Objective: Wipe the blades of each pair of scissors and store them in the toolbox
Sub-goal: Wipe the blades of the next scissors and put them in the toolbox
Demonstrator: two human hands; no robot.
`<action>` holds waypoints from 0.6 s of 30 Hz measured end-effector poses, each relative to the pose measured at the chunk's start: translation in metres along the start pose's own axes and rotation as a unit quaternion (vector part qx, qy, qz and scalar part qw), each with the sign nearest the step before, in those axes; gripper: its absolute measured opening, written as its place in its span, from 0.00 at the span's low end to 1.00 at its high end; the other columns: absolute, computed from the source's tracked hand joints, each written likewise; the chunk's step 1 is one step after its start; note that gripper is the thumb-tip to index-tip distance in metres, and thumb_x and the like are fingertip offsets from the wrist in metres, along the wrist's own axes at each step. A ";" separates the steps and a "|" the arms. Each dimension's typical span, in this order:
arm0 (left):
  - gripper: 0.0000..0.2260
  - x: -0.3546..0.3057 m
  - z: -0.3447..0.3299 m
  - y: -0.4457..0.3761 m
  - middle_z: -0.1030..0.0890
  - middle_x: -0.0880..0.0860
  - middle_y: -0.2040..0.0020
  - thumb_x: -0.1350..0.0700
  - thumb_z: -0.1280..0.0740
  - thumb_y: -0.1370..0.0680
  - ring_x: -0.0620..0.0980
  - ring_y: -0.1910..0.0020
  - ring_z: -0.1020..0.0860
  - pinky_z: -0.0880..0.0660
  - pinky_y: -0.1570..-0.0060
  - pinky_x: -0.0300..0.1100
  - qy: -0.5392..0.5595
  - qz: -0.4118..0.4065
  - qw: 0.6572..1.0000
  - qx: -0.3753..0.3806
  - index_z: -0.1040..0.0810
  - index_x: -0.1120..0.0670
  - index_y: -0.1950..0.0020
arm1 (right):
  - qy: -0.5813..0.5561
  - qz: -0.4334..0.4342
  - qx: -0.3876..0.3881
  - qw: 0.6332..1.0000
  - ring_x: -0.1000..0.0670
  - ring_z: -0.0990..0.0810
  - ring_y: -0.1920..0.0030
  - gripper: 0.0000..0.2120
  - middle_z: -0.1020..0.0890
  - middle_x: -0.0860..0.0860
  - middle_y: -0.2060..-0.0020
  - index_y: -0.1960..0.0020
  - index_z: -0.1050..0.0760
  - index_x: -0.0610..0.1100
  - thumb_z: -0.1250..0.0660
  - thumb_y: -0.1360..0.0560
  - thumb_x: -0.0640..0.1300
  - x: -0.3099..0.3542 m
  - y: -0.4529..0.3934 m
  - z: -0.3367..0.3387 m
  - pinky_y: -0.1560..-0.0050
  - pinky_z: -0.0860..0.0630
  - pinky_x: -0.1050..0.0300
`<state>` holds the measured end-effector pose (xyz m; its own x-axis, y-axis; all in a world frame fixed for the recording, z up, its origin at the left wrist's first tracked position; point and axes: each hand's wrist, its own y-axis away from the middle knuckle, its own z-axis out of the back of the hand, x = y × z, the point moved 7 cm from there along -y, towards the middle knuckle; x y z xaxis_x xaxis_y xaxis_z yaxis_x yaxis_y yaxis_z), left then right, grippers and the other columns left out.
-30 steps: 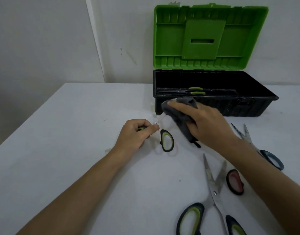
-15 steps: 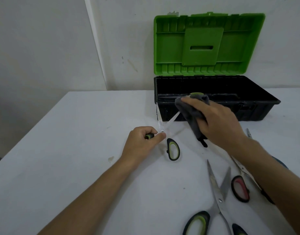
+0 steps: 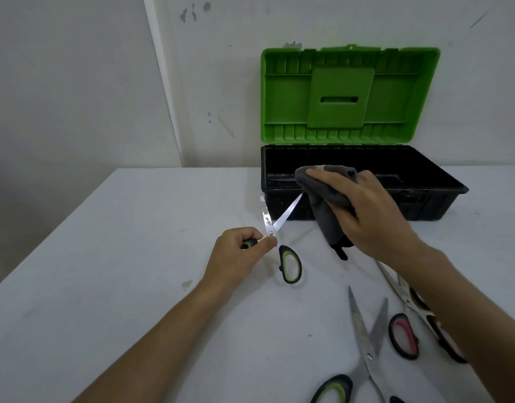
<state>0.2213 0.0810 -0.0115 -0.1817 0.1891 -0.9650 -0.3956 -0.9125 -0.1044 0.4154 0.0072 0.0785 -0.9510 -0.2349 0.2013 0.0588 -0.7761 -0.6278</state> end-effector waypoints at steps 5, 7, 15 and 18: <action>0.14 0.000 -0.001 0.003 0.34 0.50 0.73 0.54 0.28 0.25 0.45 0.77 0.40 0.40 0.75 0.35 0.003 -0.014 1.000 0.016 0.23 0.55 0.69 | -0.134 -0.024 0.068 0.988 0.52 0.32 0.36 0.26 0.41 0.53 0.32 0.25 0.35 0.60 0.36 0.19 0.42 0.009 0.008 -0.032 0.32 0.33 0.62; 0.14 0.001 0.000 0.004 0.35 0.49 0.75 0.54 0.28 0.24 0.46 0.77 0.40 0.41 0.75 0.36 0.004 -0.014 1.000 0.017 0.23 0.55 0.69 | -0.148 -0.035 0.107 0.983 0.54 0.34 0.33 0.31 0.42 0.54 0.29 0.23 0.40 0.62 0.32 0.22 0.50 0.010 0.013 -0.040 0.31 0.35 0.62; 0.15 0.000 -0.002 0.004 0.35 0.48 0.75 0.53 0.27 0.24 0.45 0.77 0.39 0.40 0.73 0.37 -0.007 -0.019 1.000 0.019 0.24 0.57 0.68 | -0.060 -0.004 0.089 0.994 0.52 0.27 0.50 0.38 0.27 0.50 0.36 0.23 0.43 0.58 0.35 0.27 0.36 0.019 0.013 -0.029 0.54 0.32 0.63; 0.16 0.002 -0.002 0.001 0.34 0.46 0.75 0.50 0.27 0.25 0.45 0.76 0.39 0.40 0.70 0.40 -0.025 -0.012 1.000 0.013 0.25 0.54 0.69 | -0.130 -0.040 0.114 0.984 0.59 0.26 0.55 0.40 0.30 0.53 0.39 0.24 0.50 0.61 0.38 0.26 0.34 0.014 0.014 -0.025 0.57 0.30 0.69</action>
<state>0.2225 0.0797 -0.0144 -0.2174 0.2290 -0.9489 -0.4227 -0.8983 -0.1199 0.3956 0.0076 0.0538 -0.8474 -0.2861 0.4472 0.0819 -0.9028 -0.4223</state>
